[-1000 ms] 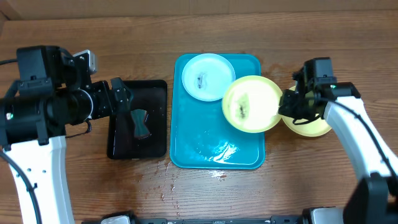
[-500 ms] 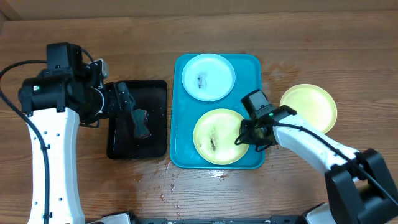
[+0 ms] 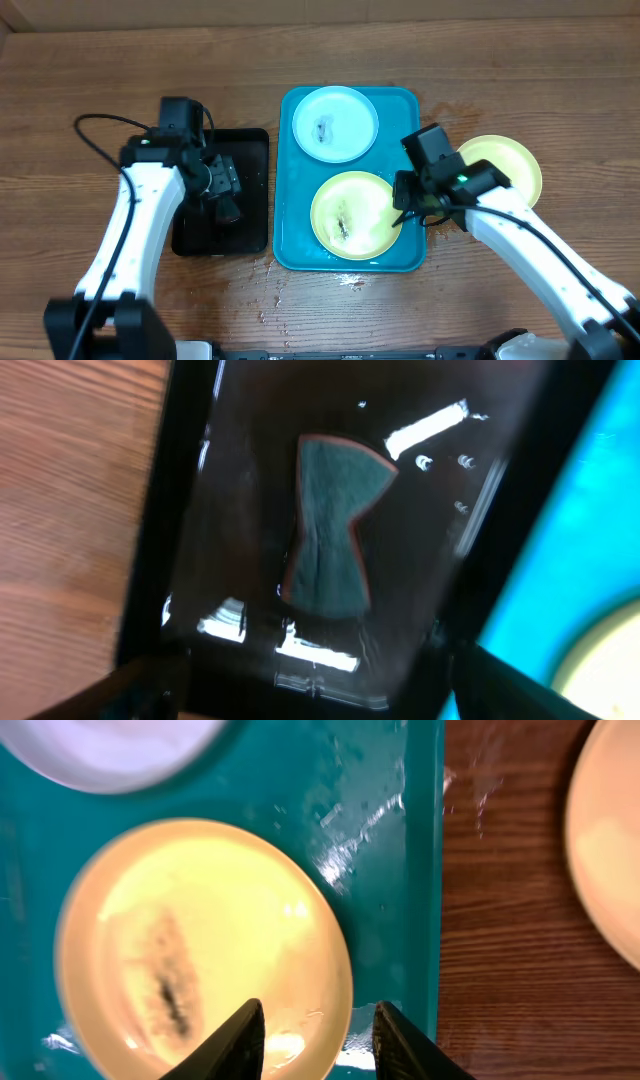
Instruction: Clean dirty plates on tray and stack at the side
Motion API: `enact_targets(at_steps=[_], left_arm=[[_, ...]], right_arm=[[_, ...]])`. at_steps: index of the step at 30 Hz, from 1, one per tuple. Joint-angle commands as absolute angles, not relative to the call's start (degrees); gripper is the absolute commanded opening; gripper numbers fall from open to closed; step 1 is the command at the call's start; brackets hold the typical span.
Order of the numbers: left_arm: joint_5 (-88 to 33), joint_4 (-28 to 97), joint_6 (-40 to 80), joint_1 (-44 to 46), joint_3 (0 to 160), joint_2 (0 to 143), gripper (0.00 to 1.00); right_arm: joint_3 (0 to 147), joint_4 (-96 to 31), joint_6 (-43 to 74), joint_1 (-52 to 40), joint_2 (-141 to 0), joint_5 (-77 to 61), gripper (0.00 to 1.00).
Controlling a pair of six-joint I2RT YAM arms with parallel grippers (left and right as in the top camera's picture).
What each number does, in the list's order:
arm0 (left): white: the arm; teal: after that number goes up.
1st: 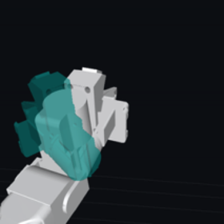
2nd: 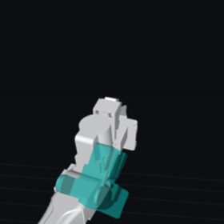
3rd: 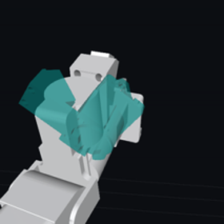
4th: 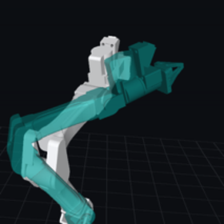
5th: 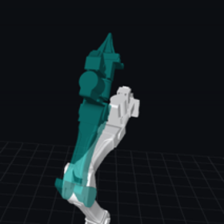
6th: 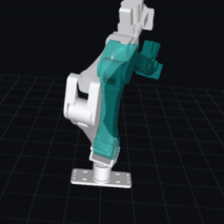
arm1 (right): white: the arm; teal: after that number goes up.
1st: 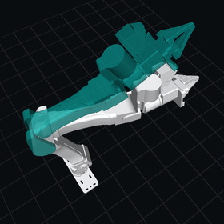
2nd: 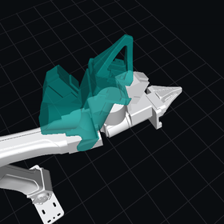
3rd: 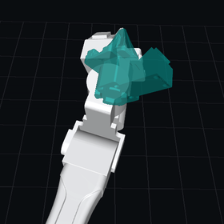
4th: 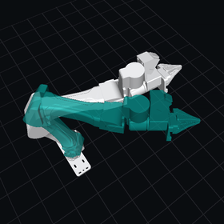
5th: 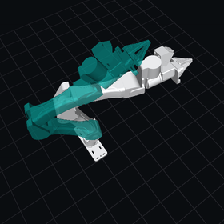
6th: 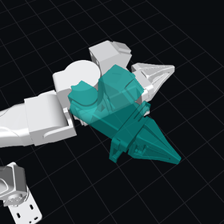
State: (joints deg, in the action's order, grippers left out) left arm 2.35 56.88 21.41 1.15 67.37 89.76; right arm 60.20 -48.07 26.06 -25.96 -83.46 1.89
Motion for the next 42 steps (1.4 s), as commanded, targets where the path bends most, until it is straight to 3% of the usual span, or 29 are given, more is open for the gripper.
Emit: enact_targets(at_steps=[1,5,9,10,20,27,30,34,36,39,42], left_arm=[[2.87,53.32,22.72,1.21,64.53,95.33,0.76],[0.45,49.25,22.70,1.21,64.47,102.96,0.57],[0.38,47.29,22.68,1.21,64.53,108.57,0.08],[0.34,47.48,22.57,1.21,64.64,109.32,0.04],[0.54,58.87,21.85,1.21,74.37,101.21,0.04],[3.31,57.69,21.23,1.83,71.85,99.44,0.04],[3.40,51.20,21.26,2.90,65.39,100.36,0.04],[3.29,45.17,21.23,3.90,59.37,102.41,0.04],[3.38,45.28,20.91,3.88,59.33,103.48,0.04],[3.38,46.94,19.00,3.77,61.14,103.44,0.04],[3.01,53.12,18.85,3.79,67.61,103.31,0.04]], right_arm=[[61.25,-49.19,25.10,-25.87,-80.66,2.50,0.38],[61.08,-50.98,25.26,-25.87,-80.60,2.50,0.39],[61.08,-52.16,25.28,-25.87,-80.60,2.50,0.39],[61.08,-52.27,25.30,-25.87,-80.60,2.50,0.39],[61.08,-53.06,25.30,-25.85,-80.60,2.52,0.39],[61.08,-53.04,26.15,-25.74,-80.60,2.57,0.39],[61.08,-53.84,31.46,-24.60,-80.79,5.13,0.33],[60.47,-53.45,32.88,-22.15,-81.52,4.56,0.35],[59.83,-52.80,31.27,-21.12,-82.02,3.51,0.41],[59.27,-51.05,23.49,-20.45,-83.72,-1.04,0.50],[59.20,-50.11,20.62,-20.49,-86.54,-3.03,0.52]])
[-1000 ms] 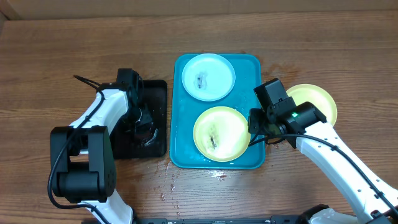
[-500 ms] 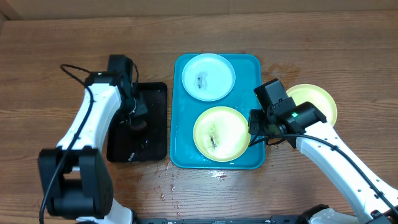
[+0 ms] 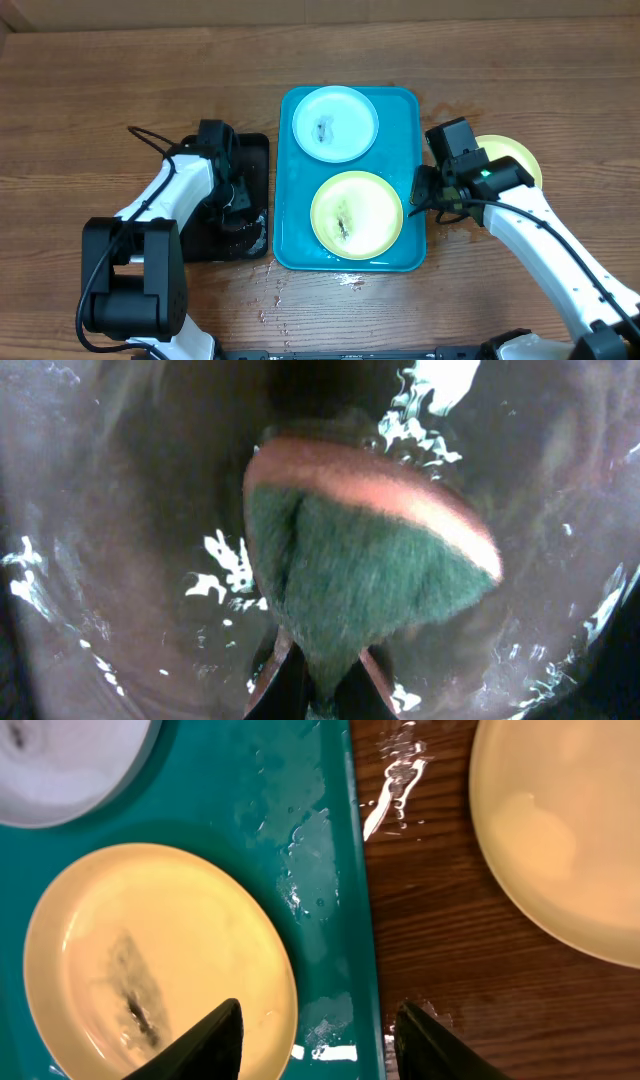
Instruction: Clean dirty plates on tray and stack at the side
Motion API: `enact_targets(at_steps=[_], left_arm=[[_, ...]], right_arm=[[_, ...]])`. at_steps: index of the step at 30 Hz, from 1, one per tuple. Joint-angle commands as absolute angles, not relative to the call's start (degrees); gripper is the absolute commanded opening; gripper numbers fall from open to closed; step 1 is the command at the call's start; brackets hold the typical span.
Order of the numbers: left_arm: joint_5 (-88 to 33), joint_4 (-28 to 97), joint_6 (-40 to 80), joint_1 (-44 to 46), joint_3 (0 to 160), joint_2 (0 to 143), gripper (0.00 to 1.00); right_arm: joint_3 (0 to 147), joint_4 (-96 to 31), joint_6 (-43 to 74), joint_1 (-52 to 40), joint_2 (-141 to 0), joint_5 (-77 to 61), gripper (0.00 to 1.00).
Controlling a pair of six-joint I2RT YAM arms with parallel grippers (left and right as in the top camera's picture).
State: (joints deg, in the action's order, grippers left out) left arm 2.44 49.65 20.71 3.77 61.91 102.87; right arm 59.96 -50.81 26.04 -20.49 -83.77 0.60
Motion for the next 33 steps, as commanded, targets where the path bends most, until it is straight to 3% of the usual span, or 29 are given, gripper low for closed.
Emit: enact_targets(at_steps=[1,7,12,14,16,17,28,33], left_arm=[[2.44,55.66,18.85,3.84,70.43,103.31,0.04],[-7.18,70.08,18.81,4.08,89.89,103.20,0.04],[-14.06,73.89,18.85,7.62,99.98,103.15,0.04],[-14.48,72.88,19.14,10.35,100.79,103.15,0.04],[-14.17,71.88,20.23,13.10,100.49,103.31,0.04],[-14.17,71.46,21.08,14.52,100.22,103.42,0.04],[-6.15,58.57,39.20,32.99,92.31,108.14,0.04],[-5.78,56.21,43.59,37.19,90.78,114.39,0.04]], right_arm=[[59.20,-49.69,19.97,-20.49,-87.57,-3.14,0.52],[59.20,-46.48,14.70,-20.49,-94.43,-7.57,0.50],[59.20,-44.12,14.72,-20.49,-100.90,-8.80,0.41],[59.20,-43.00,14.72,-20.56,-102.96,-11.18,0.27],[59.20,-42.44,15.03,-20.56,-104.29,-12.34,0.06],[59.20,-42.26,15.68,-20.56,-104.60,-12.34,0.04],[59.20,-43.22,22.76,-20.56,-104.60,-9.61,0.04],[59.20,-43.16,22.50,-20.56,-104.60,-9.47,0.04]])
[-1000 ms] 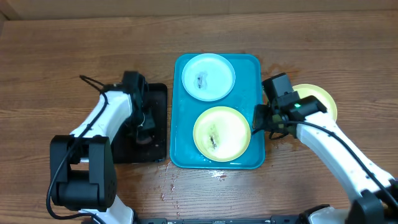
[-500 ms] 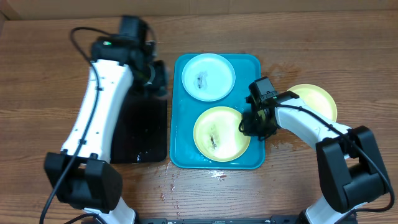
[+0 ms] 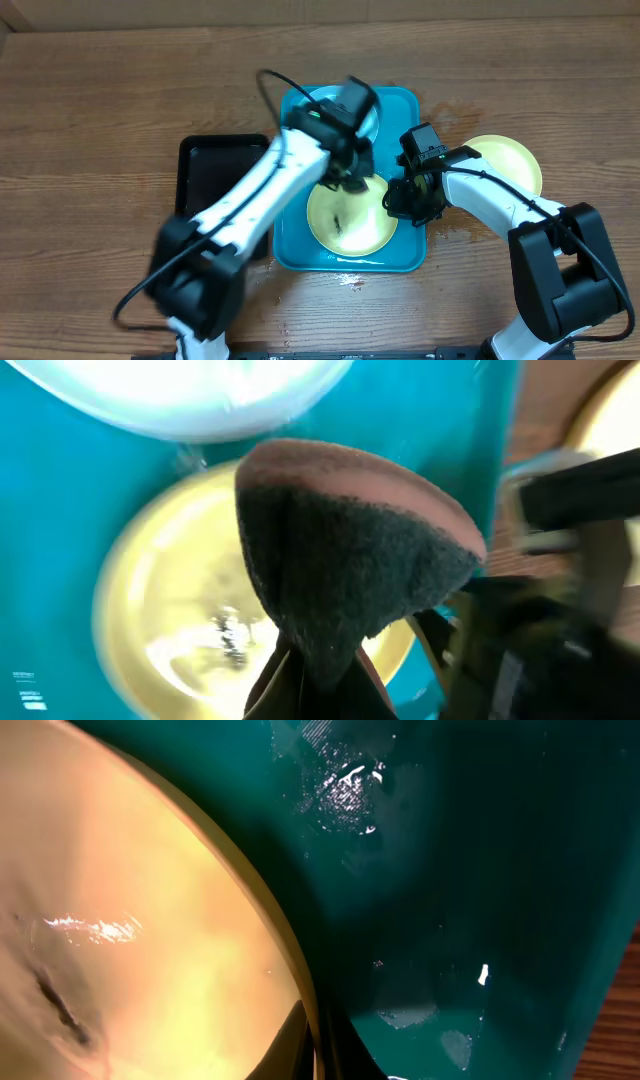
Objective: Clean dirty plates on tray and stack at the side
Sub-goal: 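Scrub the second yellow plate with the sponge in the left gripper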
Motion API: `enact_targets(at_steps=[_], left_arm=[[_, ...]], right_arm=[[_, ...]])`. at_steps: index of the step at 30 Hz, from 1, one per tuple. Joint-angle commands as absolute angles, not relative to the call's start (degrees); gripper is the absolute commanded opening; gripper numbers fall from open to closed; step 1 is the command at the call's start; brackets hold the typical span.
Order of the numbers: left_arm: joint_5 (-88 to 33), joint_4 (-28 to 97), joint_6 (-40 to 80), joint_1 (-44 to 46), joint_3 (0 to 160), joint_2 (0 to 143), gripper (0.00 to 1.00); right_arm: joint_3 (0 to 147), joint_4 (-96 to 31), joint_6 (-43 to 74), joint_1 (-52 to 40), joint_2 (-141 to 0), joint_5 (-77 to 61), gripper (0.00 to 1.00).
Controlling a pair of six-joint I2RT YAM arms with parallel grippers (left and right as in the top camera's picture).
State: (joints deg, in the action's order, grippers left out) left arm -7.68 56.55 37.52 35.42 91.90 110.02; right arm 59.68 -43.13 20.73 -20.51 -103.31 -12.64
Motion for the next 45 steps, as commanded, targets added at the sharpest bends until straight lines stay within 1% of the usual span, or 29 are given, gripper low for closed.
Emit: enact_targets(at_steps=[1,6,10,13,15,17,19,21,24,26,28,30,34,36,38,45], left_arm=[[-5.78,56.23,44.10,37.63,90.78,115.96,0.04],[-4.82,56.80,44.80,37.36,90.78,122.89,0.04],[4.58,60.95,44.12,34.98,90.80,124.99,0.04],[10.96,63.48,40.95,32.95,90.80,125.03,0.04],[13.61,64.45,38.09,31.59,90.80,125.03,0.04],[13.54,64.58,35.86,30.68,90.80,125.03,0.04],[10.83,64.03,33.67,30.33,90.80,125.03,0.05],[4.93,62.85,31.86,30.28,90.78,125.14,0.04],[-7.31,59.53,31.46,31.05,90.26,125.25,0.04],[-16.56,55.40,31.46,32.18,89.12,125.25,0.04],[-23.38,51.86,31.81,33.69,88.01,125.25,0.04],[-26.68,50.24,33.19,35.11,87.37,125.25,0.04],[-27.07,51.18,34.89,37.54,87.37,125.25,0.04],[-26.55,53.17,35.31,37.89,87.37,125.25,0.04],[-23.51,56.27,36.84,37.63,87.37,125.25,0.04],[-3.99,65.73,38.46,34.44,87.37,125.25,0.04]], right_arm=[[59.20,-43.18,22.50,-20.56,-104.60,-9.47,0.04],[59.20,-43.18,22.50,-20.56,-104.60,-9.47,0.04],[59.20,-43.35,22.50,-20.56,-104.60,-9.47,0.04],[59.20,-43.24,22.50,-20.56,-104.60,-9.47,0.04],[59.20,-43.11,22.50,-20.56,-104.60,-9.47,0.04],[59.20,-43.13,22.50,-20.56,-104.60,-9.47,0.04],[59.20,-43.16,22.50,-20.56,-104.60,-9.47,0.04],[59.20,-43.16,22.50,-20.56,-104.60,-9.47,0.04],[59.20,-43.18,22.50,-20.56,-104.60,-9.47,0.04],[59.20,-43.20,22.50,-20.56,-104.60,-9.47,0.04],[59.20,-43.29,22.52,-20.56,-104.60,-9.47,0.04],[59.20,-43.31,22.55,-20.56,-104.60,-9.47,0.04],[59.20,-43.33,22.55,-20.56,-104.60,-9.50,0.04],[59.20,-43.38,22.55,-20.56,-104.60,-9.50,0.04],[59.20,-43.51,22.55,-20.56,-104.60,-9.50,0.04],[59.20,-43.86,22.55,-20.56,-104.60,-9.50,0.04]])
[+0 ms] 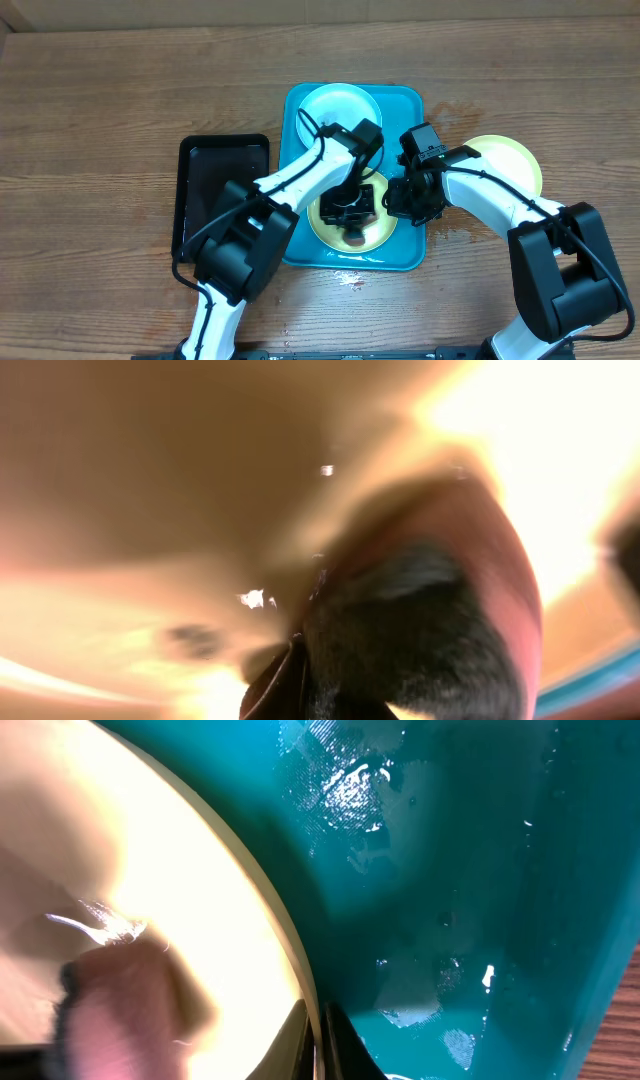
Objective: Clean dirty plates on tray and stack at the side
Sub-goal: 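Scrub the second yellow plate with the sponge in the left gripper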
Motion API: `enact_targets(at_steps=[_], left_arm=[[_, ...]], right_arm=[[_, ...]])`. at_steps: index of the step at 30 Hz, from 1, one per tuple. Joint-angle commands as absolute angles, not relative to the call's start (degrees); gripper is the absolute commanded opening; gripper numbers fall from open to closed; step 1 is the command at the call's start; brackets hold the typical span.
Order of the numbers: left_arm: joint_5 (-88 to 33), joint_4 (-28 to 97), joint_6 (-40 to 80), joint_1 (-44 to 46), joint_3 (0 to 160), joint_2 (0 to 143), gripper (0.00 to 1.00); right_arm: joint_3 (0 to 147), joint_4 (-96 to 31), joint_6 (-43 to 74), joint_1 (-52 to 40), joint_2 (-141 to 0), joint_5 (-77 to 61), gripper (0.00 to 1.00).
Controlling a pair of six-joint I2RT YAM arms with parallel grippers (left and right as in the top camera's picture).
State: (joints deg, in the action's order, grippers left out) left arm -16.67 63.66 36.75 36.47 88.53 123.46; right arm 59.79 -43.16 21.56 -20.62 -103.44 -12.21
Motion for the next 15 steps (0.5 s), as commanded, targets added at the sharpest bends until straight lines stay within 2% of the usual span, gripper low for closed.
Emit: enact_targets(at_steps=[1,9,12,15], left_arm=[[-1.58,66.59,38.61,33.95,87.37,125.25,0.04],[21.30,71.55,38.85,31.66,88.73,124.88,0.04],[23.16,72.69,38.79,31.51,91.26,124.70,0.04],[19.27,71.00,38.79,31.51,93.12,124.70,0.04]], right_arm=[[59.20,-43.88,22.55,-20.56,-104.60,-9.50,0.04],[59.20,-43.88,22.55,-20.56,-104.60,-9.50,0.04],[59.20,-43.99,22.55,-20.56,-104.60,-9.50,0.04],[59.20,-43.99,22.55,-20.56,-104.60,-9.47,0.04]])
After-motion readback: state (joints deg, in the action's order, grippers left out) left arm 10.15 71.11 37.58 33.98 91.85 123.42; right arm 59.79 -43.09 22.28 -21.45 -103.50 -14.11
